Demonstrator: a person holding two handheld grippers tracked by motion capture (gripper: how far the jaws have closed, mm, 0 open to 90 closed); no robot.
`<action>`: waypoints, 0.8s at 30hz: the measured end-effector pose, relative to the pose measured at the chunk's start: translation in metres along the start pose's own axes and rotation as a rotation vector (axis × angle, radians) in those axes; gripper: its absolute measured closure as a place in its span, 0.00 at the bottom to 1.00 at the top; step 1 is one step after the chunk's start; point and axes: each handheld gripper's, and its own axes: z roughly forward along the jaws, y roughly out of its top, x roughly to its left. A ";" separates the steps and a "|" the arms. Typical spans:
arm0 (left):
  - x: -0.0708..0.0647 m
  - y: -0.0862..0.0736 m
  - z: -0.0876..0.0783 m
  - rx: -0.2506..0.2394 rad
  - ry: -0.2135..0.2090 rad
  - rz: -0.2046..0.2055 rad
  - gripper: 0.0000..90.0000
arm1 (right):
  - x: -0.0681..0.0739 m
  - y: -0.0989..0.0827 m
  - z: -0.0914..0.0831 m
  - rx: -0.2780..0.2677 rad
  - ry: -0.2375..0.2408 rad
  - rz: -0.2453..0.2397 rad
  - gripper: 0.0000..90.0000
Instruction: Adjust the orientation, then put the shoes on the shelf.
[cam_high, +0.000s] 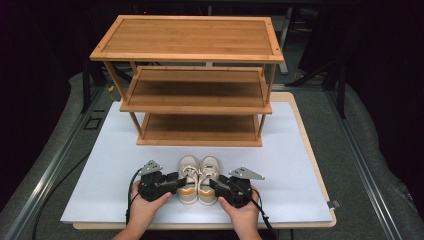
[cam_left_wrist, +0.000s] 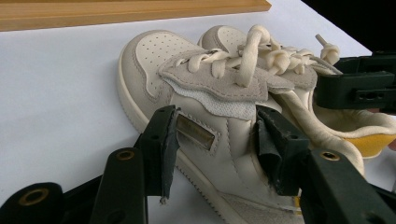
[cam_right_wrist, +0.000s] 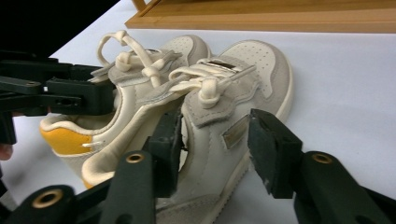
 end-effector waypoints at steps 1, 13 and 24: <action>-0.001 0.000 0.000 -0.002 0.002 -0.001 0.56 | 0.000 -0.001 0.000 -0.005 -0.008 -0.002 0.59; -0.002 -0.001 0.000 -0.003 0.014 -0.012 0.56 | 0.004 -0.002 -0.001 -0.014 -0.023 -0.016 0.62; -0.006 -0.002 0.002 -0.015 0.043 -0.030 0.58 | 0.006 -0.004 0.002 -0.016 -0.047 0.016 0.62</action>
